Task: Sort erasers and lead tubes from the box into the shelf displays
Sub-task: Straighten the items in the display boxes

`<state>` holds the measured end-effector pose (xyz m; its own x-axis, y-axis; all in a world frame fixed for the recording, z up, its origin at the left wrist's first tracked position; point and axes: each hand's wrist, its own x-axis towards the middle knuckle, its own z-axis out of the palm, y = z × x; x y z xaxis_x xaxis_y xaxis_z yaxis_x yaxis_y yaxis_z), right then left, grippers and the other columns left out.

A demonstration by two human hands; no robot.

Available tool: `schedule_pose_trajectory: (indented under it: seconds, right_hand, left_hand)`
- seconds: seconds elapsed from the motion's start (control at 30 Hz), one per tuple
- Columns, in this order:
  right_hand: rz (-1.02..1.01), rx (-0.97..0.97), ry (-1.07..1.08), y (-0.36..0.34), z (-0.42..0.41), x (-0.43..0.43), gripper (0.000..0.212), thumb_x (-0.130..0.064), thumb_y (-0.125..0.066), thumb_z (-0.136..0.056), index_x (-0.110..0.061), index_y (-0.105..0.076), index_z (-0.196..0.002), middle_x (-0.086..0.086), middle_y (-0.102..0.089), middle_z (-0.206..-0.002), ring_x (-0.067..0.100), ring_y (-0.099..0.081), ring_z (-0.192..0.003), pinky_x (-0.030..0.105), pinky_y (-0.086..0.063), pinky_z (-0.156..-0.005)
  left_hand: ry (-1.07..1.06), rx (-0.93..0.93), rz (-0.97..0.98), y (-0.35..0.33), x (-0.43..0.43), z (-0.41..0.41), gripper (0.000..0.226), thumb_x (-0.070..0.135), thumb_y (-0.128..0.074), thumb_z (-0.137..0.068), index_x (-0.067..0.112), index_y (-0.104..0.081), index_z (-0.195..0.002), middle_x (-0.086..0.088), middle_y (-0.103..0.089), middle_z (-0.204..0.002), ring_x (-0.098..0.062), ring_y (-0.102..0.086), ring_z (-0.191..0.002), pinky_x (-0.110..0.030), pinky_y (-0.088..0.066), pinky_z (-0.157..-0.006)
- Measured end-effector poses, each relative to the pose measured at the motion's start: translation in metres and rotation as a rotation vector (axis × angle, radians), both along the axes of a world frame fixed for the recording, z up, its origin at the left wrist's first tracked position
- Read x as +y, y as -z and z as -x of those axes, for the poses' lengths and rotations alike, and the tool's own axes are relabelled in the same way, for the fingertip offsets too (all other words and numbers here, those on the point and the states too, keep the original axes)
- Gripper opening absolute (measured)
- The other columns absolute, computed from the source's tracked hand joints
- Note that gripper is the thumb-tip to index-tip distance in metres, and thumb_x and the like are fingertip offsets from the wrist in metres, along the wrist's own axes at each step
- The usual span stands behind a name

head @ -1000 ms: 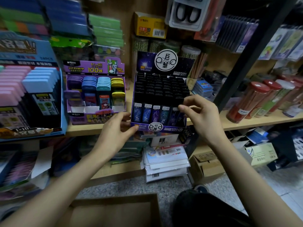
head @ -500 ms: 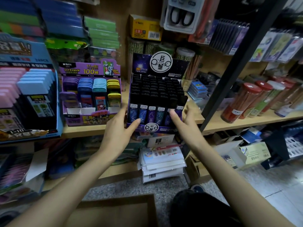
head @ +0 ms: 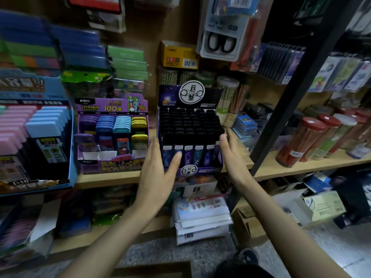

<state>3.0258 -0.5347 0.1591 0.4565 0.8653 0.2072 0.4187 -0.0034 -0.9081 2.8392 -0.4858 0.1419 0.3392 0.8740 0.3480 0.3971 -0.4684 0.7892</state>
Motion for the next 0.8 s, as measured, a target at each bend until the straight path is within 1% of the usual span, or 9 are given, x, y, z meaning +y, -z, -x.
schedule_pose_trajectory:
  seconds: [0.03,0.1,0.27,0.37,0.43,0.5,0.63,0.7,0.8]
  right_hand:
    - [-0.028,0.032,0.032,-0.007,-0.002,0.005,0.08,-0.069,-0.026,-0.084,-0.025,-0.017,-0.15,-0.01,-0.021,-0.155,-0.007,-0.017,-0.134,0.018,-0.014,-0.11]
    - [-0.062,0.107,0.038,-0.019,-0.001,0.019,0.08,-0.069,-0.026,-0.085,-0.024,-0.017,-0.15,-0.012,-0.02,-0.155,-0.009,-0.016,-0.13,0.014,-0.013,-0.103]
    - [-0.153,0.207,0.054,-0.027,0.004,0.043,0.052,-0.031,-0.05,-0.096,-0.016,-0.037,-0.144,-0.001,-0.04,-0.147,0.012,-0.037,-0.134,0.036,-0.03,-0.114]
    - [-0.134,0.152,0.028,-0.023,0.002,0.04,0.049,-0.029,-0.049,-0.097,-0.016,-0.039,-0.143,-0.001,-0.042,-0.146,0.013,-0.037,-0.135,0.037,-0.028,-0.115]
    - [-0.097,-0.014,0.036,-0.026,-0.004,0.04,0.048,-0.031,-0.044,-0.098,-0.016,-0.038,-0.143,-0.001,-0.038,-0.149,0.013,-0.032,-0.138,0.027,-0.023,-0.113]
    - [-0.08,-0.348,0.081,-0.035,-0.007,0.04,0.047,-0.033,-0.041,-0.099,-0.015,-0.038,-0.143,-0.001,-0.029,-0.153,0.013,-0.021,-0.143,0.025,-0.016,-0.114]
    - [-0.002,-0.769,-0.095,-0.053,0.0,0.047,0.045,-0.033,-0.035,-0.101,-0.017,-0.039,-0.143,0.0,-0.029,-0.154,0.015,-0.019,-0.144,0.03,-0.014,-0.118]
    - [0.083,-0.884,-0.114,-0.052,0.003,0.049,0.044,-0.032,-0.031,-0.101,-0.019,-0.039,-0.143,0.0,-0.034,-0.151,0.016,-0.023,-0.143,0.031,-0.017,-0.117]
    - [0.098,-0.897,-0.116,-0.054,0.006,0.049,0.044,-0.031,-0.03,-0.101,-0.019,-0.041,-0.142,0.0,-0.037,-0.15,0.016,-0.026,-0.142,0.029,-0.018,-0.116]
  left_hand:
    - [0.013,-0.058,0.04,-0.005,0.002,-0.005,0.083,0.062,-0.035,-0.086,0.02,-0.006,-0.151,0.008,-0.006,-0.159,-0.003,-0.005,-0.144,-0.022,-0.008,-0.115]
    - [0.013,-0.182,0.136,-0.016,0.009,-0.016,0.087,0.068,-0.032,-0.081,0.024,-0.004,-0.151,0.011,-0.003,-0.159,0.0,-0.002,-0.143,-0.021,-0.005,-0.113]
    - [-0.044,-0.406,0.234,-0.031,0.024,-0.041,0.058,0.043,-0.043,-0.096,0.025,-0.023,-0.148,0.007,-0.027,-0.153,-0.01,-0.024,-0.14,-0.036,-0.023,-0.116]
    - [-0.057,-0.415,0.272,-0.029,0.028,-0.042,0.058,0.041,-0.047,-0.095,0.027,-0.026,-0.147,0.007,-0.031,-0.151,-0.011,-0.028,-0.138,-0.037,-0.026,-0.114]
    - [-0.055,-0.368,0.246,-0.03,0.03,-0.04,0.058,0.04,-0.048,-0.094,0.026,-0.026,-0.147,0.007,-0.031,-0.151,-0.012,-0.028,-0.138,-0.035,-0.026,-0.113]
    - [-0.084,-0.266,0.092,-0.037,0.033,-0.039,0.058,0.033,-0.047,-0.095,0.021,-0.025,-0.148,0.004,-0.027,-0.153,-0.012,-0.023,-0.141,-0.032,-0.022,-0.115]
    - [-0.108,0.222,-0.335,-0.053,0.045,-0.049,0.048,0.032,-0.036,-0.099,0.014,-0.036,-0.143,-0.002,-0.027,-0.155,-0.016,-0.018,-0.144,-0.032,-0.016,-0.115]
    - [-0.103,0.378,-0.338,-0.056,0.049,-0.051,0.046,0.035,-0.029,-0.101,0.014,-0.043,-0.14,-0.004,-0.035,-0.151,-0.017,-0.023,-0.143,-0.031,-0.019,-0.114]
    - [-0.067,0.472,-0.295,-0.06,0.05,-0.049,0.047,0.036,-0.026,-0.101,0.014,-0.042,-0.14,-0.005,-0.035,-0.151,-0.018,-0.022,-0.143,-0.032,-0.022,-0.113]
